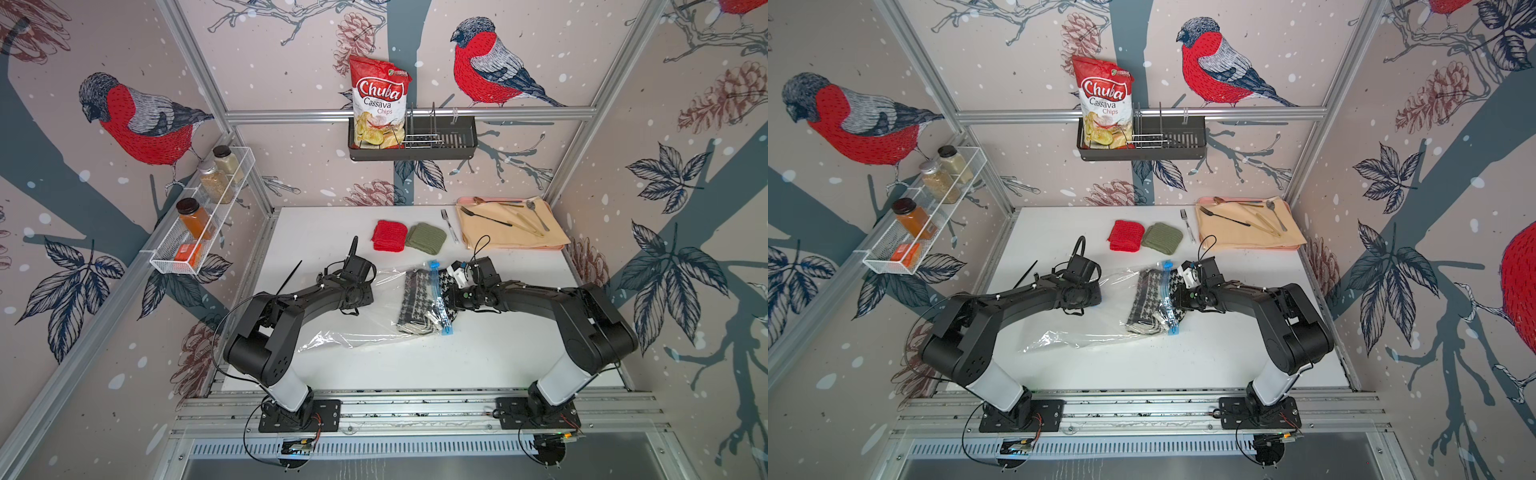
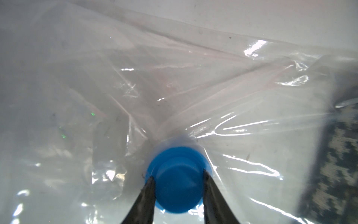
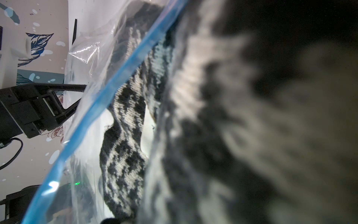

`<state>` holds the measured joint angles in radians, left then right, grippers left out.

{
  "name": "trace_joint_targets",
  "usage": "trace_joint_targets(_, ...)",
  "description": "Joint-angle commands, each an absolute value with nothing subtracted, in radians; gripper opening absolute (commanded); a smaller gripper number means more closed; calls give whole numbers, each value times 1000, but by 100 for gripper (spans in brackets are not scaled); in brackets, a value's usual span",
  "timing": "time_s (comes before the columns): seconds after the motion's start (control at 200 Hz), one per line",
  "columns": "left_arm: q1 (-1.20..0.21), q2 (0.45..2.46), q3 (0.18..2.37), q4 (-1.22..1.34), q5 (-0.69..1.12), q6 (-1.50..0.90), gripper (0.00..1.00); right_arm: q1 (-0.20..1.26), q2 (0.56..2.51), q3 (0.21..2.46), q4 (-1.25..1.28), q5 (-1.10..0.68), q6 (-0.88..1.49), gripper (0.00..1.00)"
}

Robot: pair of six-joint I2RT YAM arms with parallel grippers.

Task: Take the scarf out of the vacuum bag
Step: Take out the scarf from the vacuum bag.

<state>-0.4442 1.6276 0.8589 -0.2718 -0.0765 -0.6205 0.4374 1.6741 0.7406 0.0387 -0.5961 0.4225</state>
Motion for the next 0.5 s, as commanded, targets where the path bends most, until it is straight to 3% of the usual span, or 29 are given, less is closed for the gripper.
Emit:
trace_joint_targets(0.0, -443, 1616, 849, -294, -152, -621, 8, 425, 1686, 724, 44, -608, 435, 0)
trace_joint_targets(0.495, -443, 1585, 826, -261, -122, -623, 7, 389, 1679, 681, 117, -669, 464, 0)
